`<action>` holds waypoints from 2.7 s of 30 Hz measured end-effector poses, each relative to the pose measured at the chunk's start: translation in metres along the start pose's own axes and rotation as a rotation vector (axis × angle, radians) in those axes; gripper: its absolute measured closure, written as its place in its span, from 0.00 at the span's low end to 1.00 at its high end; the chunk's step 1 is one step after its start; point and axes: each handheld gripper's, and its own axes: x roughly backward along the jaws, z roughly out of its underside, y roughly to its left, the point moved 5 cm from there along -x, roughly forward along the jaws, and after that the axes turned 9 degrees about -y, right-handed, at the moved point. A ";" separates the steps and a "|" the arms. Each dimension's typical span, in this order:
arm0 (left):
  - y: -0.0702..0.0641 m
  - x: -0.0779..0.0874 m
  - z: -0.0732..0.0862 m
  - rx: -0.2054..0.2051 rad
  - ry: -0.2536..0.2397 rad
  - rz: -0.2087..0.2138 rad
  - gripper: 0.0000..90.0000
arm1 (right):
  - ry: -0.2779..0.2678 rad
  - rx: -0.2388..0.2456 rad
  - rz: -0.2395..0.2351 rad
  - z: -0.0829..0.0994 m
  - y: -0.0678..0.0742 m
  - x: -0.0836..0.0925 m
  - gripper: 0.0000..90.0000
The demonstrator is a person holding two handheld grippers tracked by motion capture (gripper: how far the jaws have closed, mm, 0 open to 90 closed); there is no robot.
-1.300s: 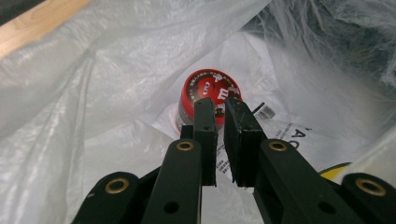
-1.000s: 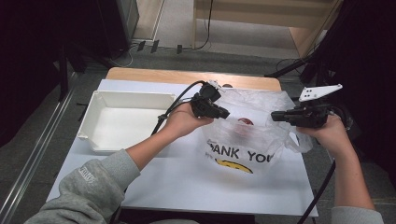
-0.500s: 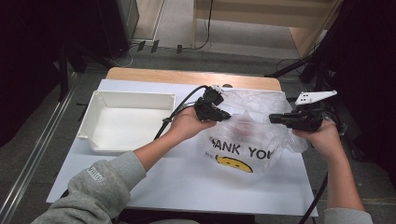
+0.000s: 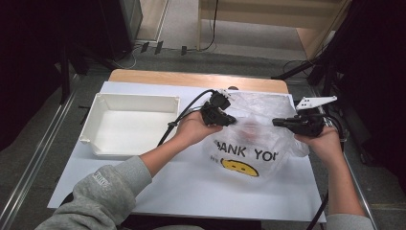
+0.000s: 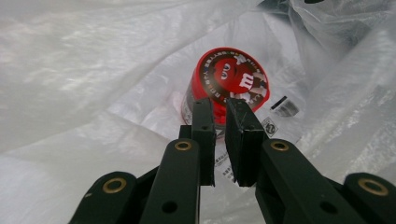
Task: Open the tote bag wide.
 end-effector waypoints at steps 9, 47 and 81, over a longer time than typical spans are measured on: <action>0.007 -0.004 0.010 0.056 -0.056 -0.009 0.94 | -0.082 -0.037 -0.006 0.009 0.000 -0.001 1.00; 0.026 -0.030 0.040 0.084 -0.073 -0.110 0.94 | -0.034 -0.164 0.187 0.061 -0.012 -0.026 1.00; 0.053 -0.048 0.067 0.149 -0.016 -0.206 0.95 | 0.050 -0.200 0.381 0.109 -0.026 -0.034 1.00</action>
